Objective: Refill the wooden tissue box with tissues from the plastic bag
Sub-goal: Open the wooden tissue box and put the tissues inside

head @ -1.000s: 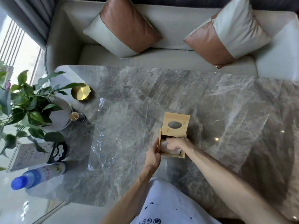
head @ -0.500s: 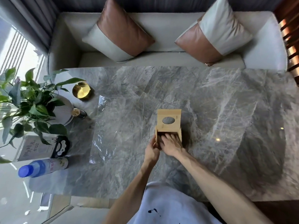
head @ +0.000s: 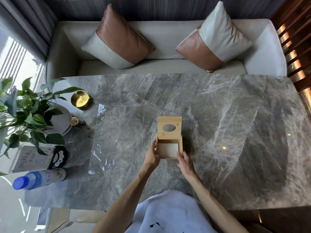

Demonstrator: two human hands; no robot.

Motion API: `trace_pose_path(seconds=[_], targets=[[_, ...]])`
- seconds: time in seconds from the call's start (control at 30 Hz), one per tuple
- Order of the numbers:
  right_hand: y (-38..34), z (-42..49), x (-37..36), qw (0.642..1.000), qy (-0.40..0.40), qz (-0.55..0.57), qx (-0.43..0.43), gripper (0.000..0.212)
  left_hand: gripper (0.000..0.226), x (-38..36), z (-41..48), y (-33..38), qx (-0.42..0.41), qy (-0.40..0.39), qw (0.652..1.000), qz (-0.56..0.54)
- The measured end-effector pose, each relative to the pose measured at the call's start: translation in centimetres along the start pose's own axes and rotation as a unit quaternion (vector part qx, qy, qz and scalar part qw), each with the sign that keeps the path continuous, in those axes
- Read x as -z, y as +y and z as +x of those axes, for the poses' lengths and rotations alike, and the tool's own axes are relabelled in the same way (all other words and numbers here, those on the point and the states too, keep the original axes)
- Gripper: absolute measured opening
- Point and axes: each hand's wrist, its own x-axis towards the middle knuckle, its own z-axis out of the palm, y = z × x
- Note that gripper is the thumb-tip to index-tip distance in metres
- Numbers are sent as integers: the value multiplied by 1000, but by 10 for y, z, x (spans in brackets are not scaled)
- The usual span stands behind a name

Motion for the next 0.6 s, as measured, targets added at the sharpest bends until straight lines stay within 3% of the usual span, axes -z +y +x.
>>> trace_pose_path(seconds=[0.1,0.2,0.27,0.33,0.47,0.6], targets=[[-4,1,12,999,-16,-24,21,59,65,6,-1,5,6,-23,1000,-14],[-24,5,28,998,-31,46,24,74,57,17,0,18,18,-8,1000,4],[-47,11,34,990,-62,128,-11,83,63,25,3,32,-5,-22,1000,1],[-73,18,36,976,-100,186,-55,77,68,25,8,54,3,-62,998,-19],[-93,28,36,966,-114,206,-104,88,51,17,16,84,53,-119,990,-49],[-84,31,43,958,-100,245,-113,100,79,26,25,69,71,-107,982,-140]])
